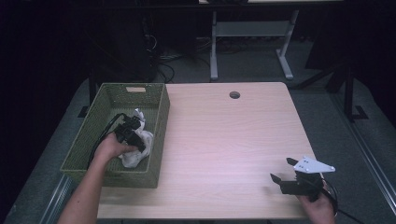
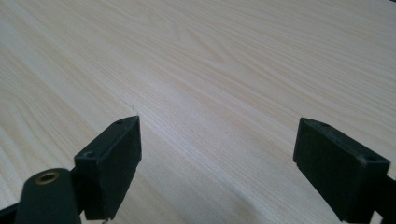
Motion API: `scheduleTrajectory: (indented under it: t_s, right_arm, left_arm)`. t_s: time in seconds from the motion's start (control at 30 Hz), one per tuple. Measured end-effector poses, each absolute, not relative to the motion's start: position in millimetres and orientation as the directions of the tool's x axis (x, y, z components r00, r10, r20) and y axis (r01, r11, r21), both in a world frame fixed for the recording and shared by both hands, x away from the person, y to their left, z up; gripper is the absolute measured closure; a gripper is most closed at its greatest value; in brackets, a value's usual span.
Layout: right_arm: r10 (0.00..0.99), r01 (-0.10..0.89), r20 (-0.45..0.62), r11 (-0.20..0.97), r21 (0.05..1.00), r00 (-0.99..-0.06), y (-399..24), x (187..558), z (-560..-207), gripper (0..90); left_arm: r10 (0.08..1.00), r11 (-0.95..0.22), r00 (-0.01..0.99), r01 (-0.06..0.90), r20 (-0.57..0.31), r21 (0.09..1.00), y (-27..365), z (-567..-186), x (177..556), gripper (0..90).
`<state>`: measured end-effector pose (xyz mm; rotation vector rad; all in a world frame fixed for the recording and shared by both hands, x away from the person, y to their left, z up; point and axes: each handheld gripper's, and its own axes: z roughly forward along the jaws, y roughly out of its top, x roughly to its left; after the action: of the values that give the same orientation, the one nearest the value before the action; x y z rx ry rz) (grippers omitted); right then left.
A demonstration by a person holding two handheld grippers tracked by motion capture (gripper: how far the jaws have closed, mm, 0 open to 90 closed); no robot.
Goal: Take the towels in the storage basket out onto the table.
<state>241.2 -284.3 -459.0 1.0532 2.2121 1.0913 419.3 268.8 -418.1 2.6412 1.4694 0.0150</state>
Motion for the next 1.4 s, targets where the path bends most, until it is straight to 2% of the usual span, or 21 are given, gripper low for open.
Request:
scheduleTrajectory:
  t_s: [0.17, 0.37, 0.5, 0.83, 1.4]
  right_arm:
    - [0.794, 0.437, -0.061, 0.395, 0.808, -0.604, -282, 241, -460, 14.9]
    - [0.799, 0.434, -0.066, 0.392, 0.811, -0.598, -282, 240, -459, 14.9]
    - [0.802, 0.429, -0.070, 0.389, 0.815, -0.593, -284, 240, -460, 14.9]
    - [0.813, 0.418, -0.067, 0.366, 0.832, -0.578, -286, 239, -457, 14.8]
    - [0.824, 0.415, -0.061, 0.346, 0.841, -0.563, -287, 239, -456, 14.8]
  left_arm:
    - [0.872, -0.484, 0.489, 0.870, -0.031, 0.098, 267, -419, 420, 54.7]
    - [0.890, -0.447, 0.453, 0.889, -0.054, 0.101, 273, -418, 423, 67.0]
    - [0.891, -0.443, 0.450, 0.890, -0.056, 0.106, 274, -417, 423, 71.6]
    - [0.902, -0.390, 0.411, 0.907, -0.133, 0.158, 292, -407, 419, 73.8]
    - [0.910, -0.288, 0.355, 0.912, -0.212, 0.292, 332, -363, 402, 73.9]
